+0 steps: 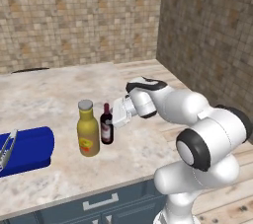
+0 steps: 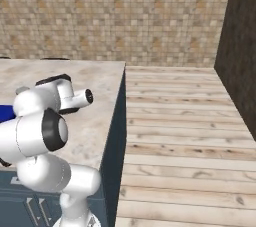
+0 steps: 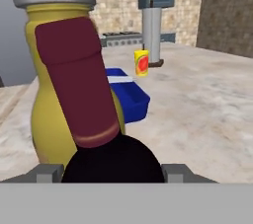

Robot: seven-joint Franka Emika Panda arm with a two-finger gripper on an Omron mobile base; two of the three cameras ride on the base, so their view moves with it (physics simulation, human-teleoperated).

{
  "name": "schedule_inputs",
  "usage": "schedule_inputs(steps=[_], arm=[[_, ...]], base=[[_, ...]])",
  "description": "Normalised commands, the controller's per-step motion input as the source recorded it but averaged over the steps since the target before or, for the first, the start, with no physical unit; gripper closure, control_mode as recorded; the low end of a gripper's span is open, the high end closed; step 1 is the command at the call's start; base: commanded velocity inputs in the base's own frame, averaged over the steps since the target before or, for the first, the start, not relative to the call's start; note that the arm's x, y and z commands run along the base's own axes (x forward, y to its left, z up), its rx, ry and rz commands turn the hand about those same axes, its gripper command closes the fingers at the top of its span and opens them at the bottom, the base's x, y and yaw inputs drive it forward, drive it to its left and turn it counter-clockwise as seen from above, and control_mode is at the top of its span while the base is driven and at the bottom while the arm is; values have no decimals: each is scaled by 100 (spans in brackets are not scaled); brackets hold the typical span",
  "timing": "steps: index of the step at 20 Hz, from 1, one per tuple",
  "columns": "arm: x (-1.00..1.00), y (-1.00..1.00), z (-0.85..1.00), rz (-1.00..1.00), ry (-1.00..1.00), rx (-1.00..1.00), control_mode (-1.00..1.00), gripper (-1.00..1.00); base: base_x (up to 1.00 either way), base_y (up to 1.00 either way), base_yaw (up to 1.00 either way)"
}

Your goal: Place the drinks on the dining counter in a tight cluster.

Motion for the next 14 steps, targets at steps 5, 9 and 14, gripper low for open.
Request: schedule_inputs(steps=[5,9,14], arm=[[-3,0,0,0,-12,1,-100,100],[0,0,0,0,0,0,-100,100],[0,-13,-11,0,5,2,-100,100]], base=[[0,0,0],[0,0,0],[0,0,0]])
